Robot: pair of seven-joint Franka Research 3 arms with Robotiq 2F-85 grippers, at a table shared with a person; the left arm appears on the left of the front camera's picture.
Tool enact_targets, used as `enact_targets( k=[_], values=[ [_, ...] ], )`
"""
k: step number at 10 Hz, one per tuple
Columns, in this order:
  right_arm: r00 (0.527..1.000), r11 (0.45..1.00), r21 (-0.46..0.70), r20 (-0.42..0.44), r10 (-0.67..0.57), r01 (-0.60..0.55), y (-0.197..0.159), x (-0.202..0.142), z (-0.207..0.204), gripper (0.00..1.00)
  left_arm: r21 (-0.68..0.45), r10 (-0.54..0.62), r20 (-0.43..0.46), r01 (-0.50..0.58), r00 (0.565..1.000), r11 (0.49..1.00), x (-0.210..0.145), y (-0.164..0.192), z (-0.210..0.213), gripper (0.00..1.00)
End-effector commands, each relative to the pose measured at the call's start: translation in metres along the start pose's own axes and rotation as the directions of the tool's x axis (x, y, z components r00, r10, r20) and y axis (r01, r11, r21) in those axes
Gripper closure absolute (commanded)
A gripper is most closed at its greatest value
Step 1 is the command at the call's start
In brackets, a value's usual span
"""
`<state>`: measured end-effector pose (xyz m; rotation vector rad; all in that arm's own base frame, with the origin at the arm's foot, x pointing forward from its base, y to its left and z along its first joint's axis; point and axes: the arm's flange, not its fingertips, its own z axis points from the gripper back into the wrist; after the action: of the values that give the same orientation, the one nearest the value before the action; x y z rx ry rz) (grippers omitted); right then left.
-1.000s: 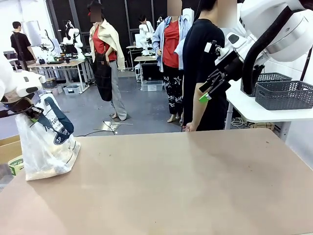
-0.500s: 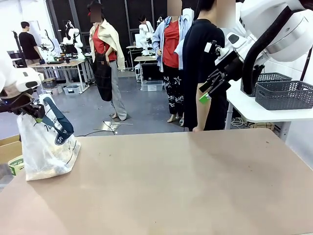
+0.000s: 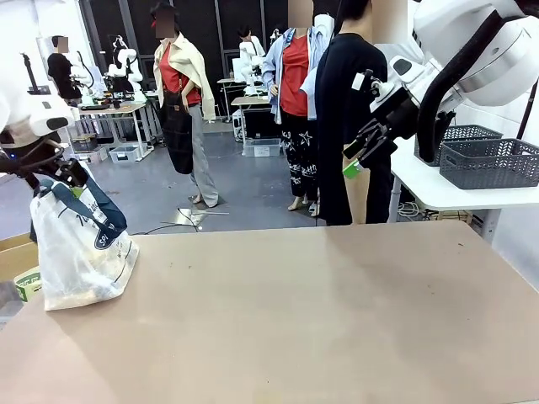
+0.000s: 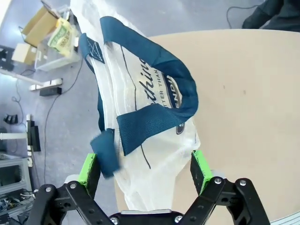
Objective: Transfer purchased items from the store into the shopping bag.
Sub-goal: Move the Reusable shopping bag to the right side of the table.
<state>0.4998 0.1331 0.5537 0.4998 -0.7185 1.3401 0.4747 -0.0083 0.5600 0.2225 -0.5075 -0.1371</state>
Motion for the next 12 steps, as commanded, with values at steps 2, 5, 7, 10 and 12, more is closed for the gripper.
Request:
enact_targets(
  k=[2, 5, 7, 10, 12],
  values=[
    [1.0, 1.0, 0.0, -0.014, 0.013, -0.013, 0.0, 0.0, 0.0, 0.0, -0.06, 0.044, -0.019, -0.046, 0.999, 0.997, 0.009, -0.006, 0.022, 0.0],
    [1.0, 1.0, 0.0, -0.014, 0.013, -0.013, 0.0, 0.0, 0.0, 0.0, -0.073, -0.023, -0.012, 0.022, 1.0, 0.997, 0.012, -0.014, 0.033, 0.0],
    [1.0, 1.0, 0.0, -0.014, 0.013, -0.013, 0.0, 0.0, 0.0, 0.0, -0.066, 0.018, -0.009, -0.019, 1.0, 0.998, 0.012, -0.015, 0.028, 0.0],
    [1.0, 1.0, 0.0, -0.014, 0.013, -0.013, 0.0, 0.0, 0.0, 0.0, -0.066, 0.018, -0.009, -0.019, 1.0, 0.998, 0.012, -0.015, 0.028, 0.0],
    [1.0, 1.0, 0.0, -0.014, 0.013, -0.013, 0.0, 0.0, 0.0, 0.0, -0.063, 0.012, -0.008, -0.013, 1.0, 0.998, 0.012, -0.017, 0.029, 0.0]
  ],
)
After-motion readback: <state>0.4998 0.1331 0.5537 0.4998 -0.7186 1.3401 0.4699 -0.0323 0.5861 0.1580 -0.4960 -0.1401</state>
